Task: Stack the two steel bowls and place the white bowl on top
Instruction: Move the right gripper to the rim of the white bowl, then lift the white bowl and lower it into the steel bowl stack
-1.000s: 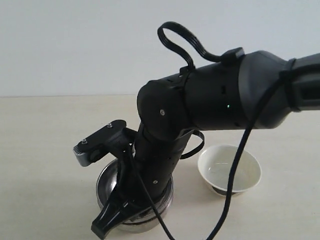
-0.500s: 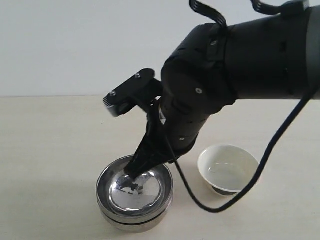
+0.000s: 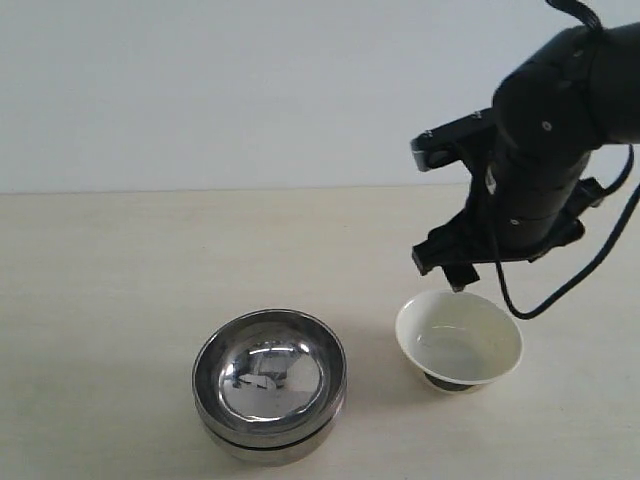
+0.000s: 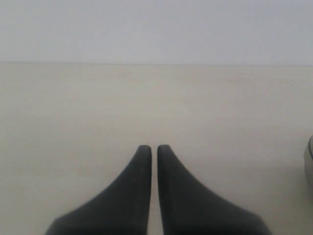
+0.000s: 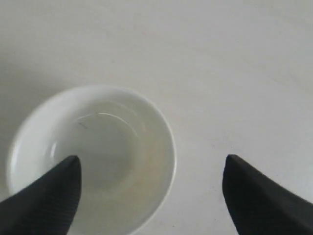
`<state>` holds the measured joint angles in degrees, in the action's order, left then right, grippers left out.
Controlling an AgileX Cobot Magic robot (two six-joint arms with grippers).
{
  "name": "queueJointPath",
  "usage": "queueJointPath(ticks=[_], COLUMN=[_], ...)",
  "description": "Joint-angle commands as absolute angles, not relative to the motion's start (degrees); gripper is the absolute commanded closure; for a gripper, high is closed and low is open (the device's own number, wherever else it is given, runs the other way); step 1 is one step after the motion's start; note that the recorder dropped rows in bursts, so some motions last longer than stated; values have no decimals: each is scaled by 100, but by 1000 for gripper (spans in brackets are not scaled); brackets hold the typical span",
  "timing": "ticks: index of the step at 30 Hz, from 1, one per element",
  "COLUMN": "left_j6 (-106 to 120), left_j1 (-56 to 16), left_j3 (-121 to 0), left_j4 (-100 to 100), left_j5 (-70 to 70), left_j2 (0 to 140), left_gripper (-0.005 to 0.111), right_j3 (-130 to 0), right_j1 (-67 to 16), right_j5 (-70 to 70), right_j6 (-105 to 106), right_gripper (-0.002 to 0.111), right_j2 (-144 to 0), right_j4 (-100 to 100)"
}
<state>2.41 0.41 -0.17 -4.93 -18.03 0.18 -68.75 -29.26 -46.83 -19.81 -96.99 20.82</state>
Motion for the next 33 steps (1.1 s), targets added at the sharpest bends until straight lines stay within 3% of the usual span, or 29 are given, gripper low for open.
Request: queueJointPath(ticks=[1,16,20,23,26,27,28,33], left_j6=[214,214,214,214,214,214,214,214], left_j1=[12,12,12,12,12,12,12,12], left_j3=[0,0,0,0,0,0,0,0], left_j4=[-493,-493,-493,-493,-493,-493,-493,-493], left_j5=[-1761,-1761,-1761,-1761,-1761,-1761,-1761,-1761], left_j2=[0,0,0,0,0,0,0,0], left_gripper=[103,103,103,103,103,103,103,103], right_j3=[-6347,-5559,-5559,-5559,-5559,-5559,-5559,-5559], right_j1=[-2397,-1885,-1885,-1885,-1885,-1885,-1885,-1885], right_j5=[-3856,-2507,-2151,-1983,-1970,-1954,-1946,-1956], right_j6=[-2123,-1863,-1829,-1829,-1829,-1771,-1762,-1748], right_gripper=[37,39,50,65,85,103,109,108], right_j2=[-9665,-10210,-10664,-10665,-10665,-10665,-10665,-10455], right_j4=[1885,1229,1229,1229,1229,1229,1229,1229])
